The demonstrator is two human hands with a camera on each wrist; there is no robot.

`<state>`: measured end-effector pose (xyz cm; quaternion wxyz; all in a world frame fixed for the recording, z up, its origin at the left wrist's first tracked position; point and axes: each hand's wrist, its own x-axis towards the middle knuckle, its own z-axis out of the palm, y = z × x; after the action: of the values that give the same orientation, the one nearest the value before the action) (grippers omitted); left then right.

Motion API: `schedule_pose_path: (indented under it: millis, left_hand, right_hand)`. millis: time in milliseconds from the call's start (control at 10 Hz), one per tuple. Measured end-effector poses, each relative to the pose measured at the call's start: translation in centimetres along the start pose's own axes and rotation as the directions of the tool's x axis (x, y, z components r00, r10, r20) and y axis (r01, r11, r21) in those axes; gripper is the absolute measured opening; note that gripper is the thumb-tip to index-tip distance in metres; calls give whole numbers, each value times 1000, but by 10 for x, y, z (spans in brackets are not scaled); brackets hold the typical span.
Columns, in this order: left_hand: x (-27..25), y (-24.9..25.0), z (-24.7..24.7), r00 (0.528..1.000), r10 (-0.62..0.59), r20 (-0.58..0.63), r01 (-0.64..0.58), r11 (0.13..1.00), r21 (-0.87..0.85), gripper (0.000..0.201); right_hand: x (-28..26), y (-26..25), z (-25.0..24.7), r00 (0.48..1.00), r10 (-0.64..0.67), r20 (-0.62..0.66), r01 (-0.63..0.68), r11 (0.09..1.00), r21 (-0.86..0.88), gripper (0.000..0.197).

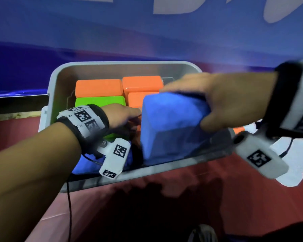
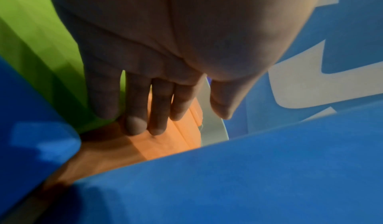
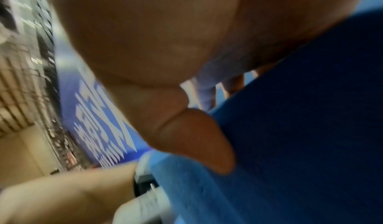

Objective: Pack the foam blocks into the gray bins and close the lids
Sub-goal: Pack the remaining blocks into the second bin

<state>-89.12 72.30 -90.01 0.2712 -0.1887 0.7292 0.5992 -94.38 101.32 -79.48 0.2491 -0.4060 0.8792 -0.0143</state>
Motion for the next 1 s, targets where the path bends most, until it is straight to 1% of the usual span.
schedule_pose_path:
  millis: [100, 200, 300, 400, 500, 600, 700, 800, 900, 1000]
  left_hand:
    - [6, -3, -14, 1000, 8, 10, -8, 999, 38, 46]
    - [1, 10, -23, 997, 61, 35, -66, 989, 135, 38]
    - [-6, 19, -23, 988, 156, -3, -154, 982, 113, 22]
    - [-8, 18, -6, 972, 155, 177, -172, 982, 80, 20]
    - [-2, -3, 20, 932, 80, 354, -118, 989, 88, 7]
    - [18, -15, 31, 940, 42, 339, -111, 976, 187, 17]
    - [27, -9, 37, 928, 21, 373, -137, 948, 287, 30]
    - [31, -2, 35, 944, 34, 328, -151, 930, 336, 32]
    - [36, -19, 27, 946, 63, 318, -162, 941, 296, 31]
    - [42, -32, 30, 934, 113, 340, -196, 955, 222, 29]
  right_hand:
    - [52, -64, 33, 998, -9, 59, 4, 997, 80, 97]
    - [75, -51, 62, 988, 119, 99, -149, 910, 387, 87]
    - [96, -41, 59, 949, 305, 82, -289, 732, 617, 87]
    - [109, -32, 70, 923, 338, 183, -362, 605, 709, 44]
    - [116, -23, 95, 870, 433, 237, -470, 579, 667, 66]
    - [109, -21, 108, 819, 522, 238, -530, 529, 663, 69]
    - [102, -36, 107, 740, 650, 174, -591, 504, 630, 70]
    - [110, -54, 106, 669, 732, 128, -634, 473, 612, 65]
    - [119, -65, 110, 622, 778, 87, -647, 449, 617, 68]
    - [119, -54, 123, 582, 807, 101, -647, 384, 659, 66]
